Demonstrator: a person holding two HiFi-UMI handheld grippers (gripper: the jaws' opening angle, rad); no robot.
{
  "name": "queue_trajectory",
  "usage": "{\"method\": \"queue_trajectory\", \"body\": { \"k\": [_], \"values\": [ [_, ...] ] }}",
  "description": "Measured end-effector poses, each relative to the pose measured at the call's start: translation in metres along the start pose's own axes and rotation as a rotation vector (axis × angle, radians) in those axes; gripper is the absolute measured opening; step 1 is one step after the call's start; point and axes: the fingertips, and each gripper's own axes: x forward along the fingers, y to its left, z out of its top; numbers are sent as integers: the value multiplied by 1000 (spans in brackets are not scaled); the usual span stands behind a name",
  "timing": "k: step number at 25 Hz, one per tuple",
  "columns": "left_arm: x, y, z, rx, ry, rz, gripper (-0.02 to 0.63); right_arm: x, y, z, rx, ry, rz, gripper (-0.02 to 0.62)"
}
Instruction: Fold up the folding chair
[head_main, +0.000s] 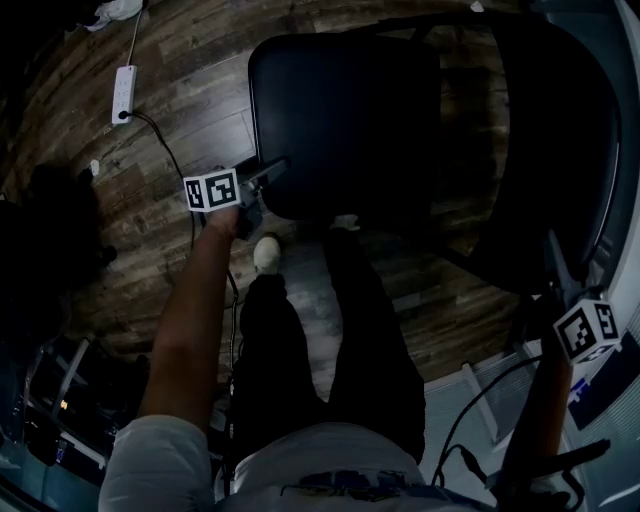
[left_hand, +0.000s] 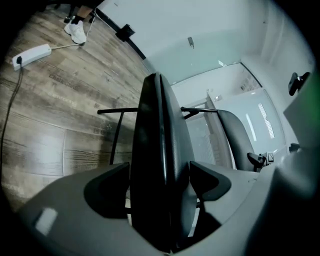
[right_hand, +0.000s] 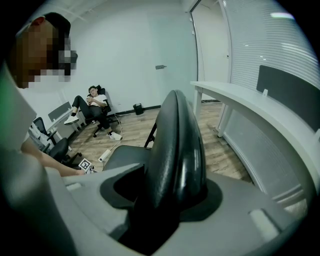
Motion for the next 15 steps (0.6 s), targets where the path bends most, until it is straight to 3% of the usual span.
{"method": "queue_trajectory", "body": {
  "k": [7,15],
  "values": [
    [23,-8,-1,2,50,-101,388,0,1,1,15,-24,19,204],
    [28,-8,-4,-41,79,-109,370,-1,0,4,39,-46,44,195]
  ]
}}
